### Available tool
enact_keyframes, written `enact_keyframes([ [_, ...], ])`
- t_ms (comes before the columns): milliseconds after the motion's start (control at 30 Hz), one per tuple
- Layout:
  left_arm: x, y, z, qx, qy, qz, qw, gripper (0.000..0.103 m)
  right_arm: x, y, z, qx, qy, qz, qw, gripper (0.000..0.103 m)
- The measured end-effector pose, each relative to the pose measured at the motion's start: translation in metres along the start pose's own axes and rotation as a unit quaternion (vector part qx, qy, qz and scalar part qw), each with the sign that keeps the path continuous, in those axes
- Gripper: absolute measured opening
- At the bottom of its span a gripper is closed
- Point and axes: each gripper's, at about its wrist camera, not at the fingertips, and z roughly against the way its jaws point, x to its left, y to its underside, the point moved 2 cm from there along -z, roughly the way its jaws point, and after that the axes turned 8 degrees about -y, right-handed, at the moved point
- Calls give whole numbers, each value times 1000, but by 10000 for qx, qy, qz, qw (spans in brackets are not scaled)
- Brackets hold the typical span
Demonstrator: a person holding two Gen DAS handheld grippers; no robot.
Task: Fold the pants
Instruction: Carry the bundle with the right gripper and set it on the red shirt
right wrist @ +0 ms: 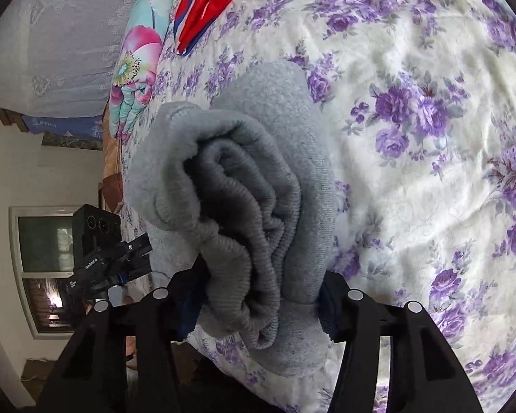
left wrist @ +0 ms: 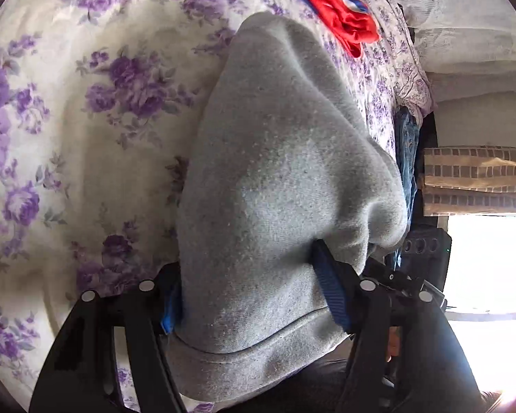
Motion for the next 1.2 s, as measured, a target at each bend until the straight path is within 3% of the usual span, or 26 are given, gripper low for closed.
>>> enact_keyframes([
  [100,-21,5,22,-231,-75,-315,9992,35,37,3,9,-203,486,781,9956,48],
  [267,-54,-22,67,-791,-113,-625,9948,35,90,-33,31,-588,502,1408,9870,48],
  [367,-81,-82,85,-993,-151,-930,9906,35,113,-99,41,-844,447,1422,9852,49],
  [567,-130,-250,83,-1115,-305,-1146,9867,37,145,-261,46,-1301,729,1340,9797,50],
  [667,-141,-312,68,-1080,-433,-1185,9861,38,141,-316,39,-1327,874,1223,9797,50],
  [767,-139,-348,46,-953,-479,-1256,9863,38,123,-351,23,-1301,932,1110,9808,50],
  [867,-119,-364,15,-761,-429,-1242,9884,38,95,-366,-2,-1122,976,1023,9836,52],
  [933,-100,-369,-9,-625,-476,-1112,9907,46,73,-367,-17,-1042,1012,913,9852,61],
  [1000,-81,-369,-17,-771,-484,-904,9917,87,65,-365,-18,-1199,840,877,9853,72],
  [1033,-73,-369,-17,-783,-557,-790,9922,93,66,-364,-16,-1224,844,885,9849,72],
  [1100,-70,-364,-8,-678,-493,-716,9939,91,80,-362,-8,-1189,1229,1073,9794,73],
  [1133,-73,-356,4,-809,-617,-813,9915,91,90,-360,-2,-1198,1492,1244,9736,73],
  [1200,-84,-333,34,-1156,-1132,-1150,9801,91,117,-350,13,-1296,2427,1761,9451,74],
])
